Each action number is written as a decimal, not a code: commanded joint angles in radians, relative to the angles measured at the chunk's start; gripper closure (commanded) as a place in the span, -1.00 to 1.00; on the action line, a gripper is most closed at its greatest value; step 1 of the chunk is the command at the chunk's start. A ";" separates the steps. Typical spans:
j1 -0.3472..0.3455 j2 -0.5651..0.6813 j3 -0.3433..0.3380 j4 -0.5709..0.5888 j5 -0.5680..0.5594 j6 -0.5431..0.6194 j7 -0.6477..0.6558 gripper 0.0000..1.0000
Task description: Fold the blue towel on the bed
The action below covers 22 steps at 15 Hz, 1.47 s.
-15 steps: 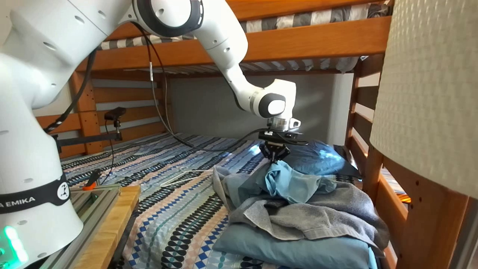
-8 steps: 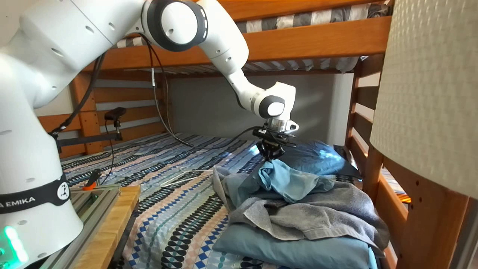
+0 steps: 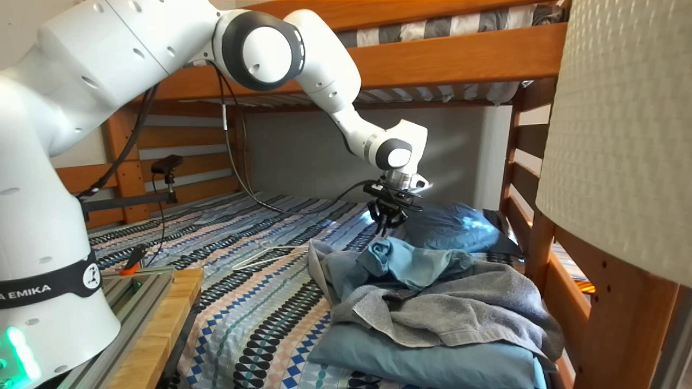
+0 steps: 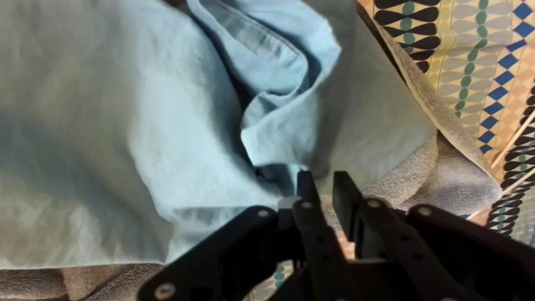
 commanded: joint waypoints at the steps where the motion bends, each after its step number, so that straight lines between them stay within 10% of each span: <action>1: -0.009 0.010 0.005 0.038 0.034 -0.053 -0.024 0.02; 8: -0.095 -0.177 -0.101 -0.199 0.059 0.169 0.116 -1.00; 10: -0.084 -0.113 -0.103 -0.104 0.035 0.135 0.092 -0.75; 16: -0.109 -0.161 -0.105 -0.175 0.050 0.181 0.120 -1.00; 22: -0.050 -0.091 -0.143 -0.142 0.117 0.405 0.407 -1.00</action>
